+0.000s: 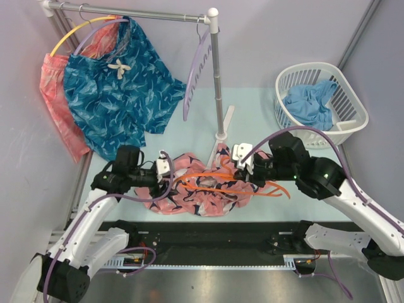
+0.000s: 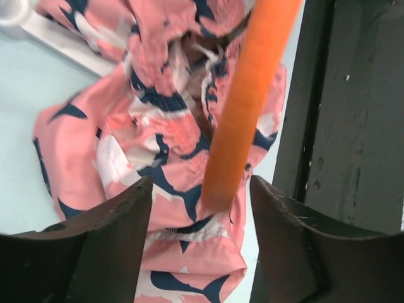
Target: Place the shorts on the hanger
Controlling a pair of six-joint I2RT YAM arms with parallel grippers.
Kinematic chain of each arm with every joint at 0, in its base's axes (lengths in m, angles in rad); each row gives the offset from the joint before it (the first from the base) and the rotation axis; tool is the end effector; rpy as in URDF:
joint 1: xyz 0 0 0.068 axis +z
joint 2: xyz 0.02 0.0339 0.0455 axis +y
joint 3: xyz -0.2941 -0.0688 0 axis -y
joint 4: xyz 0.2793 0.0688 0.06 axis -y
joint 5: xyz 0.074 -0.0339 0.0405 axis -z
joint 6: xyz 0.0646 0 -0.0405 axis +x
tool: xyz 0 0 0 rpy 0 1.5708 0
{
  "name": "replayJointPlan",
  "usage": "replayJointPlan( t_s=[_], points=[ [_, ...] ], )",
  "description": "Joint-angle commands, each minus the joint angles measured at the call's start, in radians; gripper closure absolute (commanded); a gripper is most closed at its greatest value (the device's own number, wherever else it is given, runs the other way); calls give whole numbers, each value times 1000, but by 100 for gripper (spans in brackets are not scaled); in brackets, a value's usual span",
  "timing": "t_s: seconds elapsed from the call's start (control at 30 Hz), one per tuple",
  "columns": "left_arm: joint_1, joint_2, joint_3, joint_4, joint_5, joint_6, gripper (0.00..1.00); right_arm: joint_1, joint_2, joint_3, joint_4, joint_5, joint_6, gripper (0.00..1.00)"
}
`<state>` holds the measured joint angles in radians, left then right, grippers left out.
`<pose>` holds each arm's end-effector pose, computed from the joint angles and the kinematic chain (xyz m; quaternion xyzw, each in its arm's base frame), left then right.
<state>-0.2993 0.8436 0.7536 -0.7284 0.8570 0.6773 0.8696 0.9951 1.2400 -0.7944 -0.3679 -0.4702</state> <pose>0.1648 -0.1020 0.2830 0.5317 0.6755 -0.3168 0.4008 0.1312 0.1913 0.4160 -0.6026 0.6168 0.2517 0.4393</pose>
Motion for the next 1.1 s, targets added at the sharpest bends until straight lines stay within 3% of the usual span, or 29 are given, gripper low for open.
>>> replayJointPlan(
  t_s=[0.0, 0.13, 0.37, 0.53, 0.77, 1.07],
  points=[
    [-18, -29, -58, -8, -38, 149, 30, 6, -64, 3, -100, 111, -131, 100],
    [-95, -35, -97, -34, -99, 251, 31, 26, -85, -1, -173, 147, -231, 100],
    [-251, -11, -166, 73, -236, 275, 35, 46, -72, -42, -180, 219, -353, 100],
    [-273, 29, -165, 101, -266, 283, 49, 49, -39, -48, -152, 267, -400, 100],
    [-273, 23, -163, 103, -267, 306, 81, 49, -44, -71, -121, 325, -453, 100],
    [-273, 17, -146, 53, -237, 346, 92, 34, -53, -73, -131, 317, -473, 100]
  ],
)
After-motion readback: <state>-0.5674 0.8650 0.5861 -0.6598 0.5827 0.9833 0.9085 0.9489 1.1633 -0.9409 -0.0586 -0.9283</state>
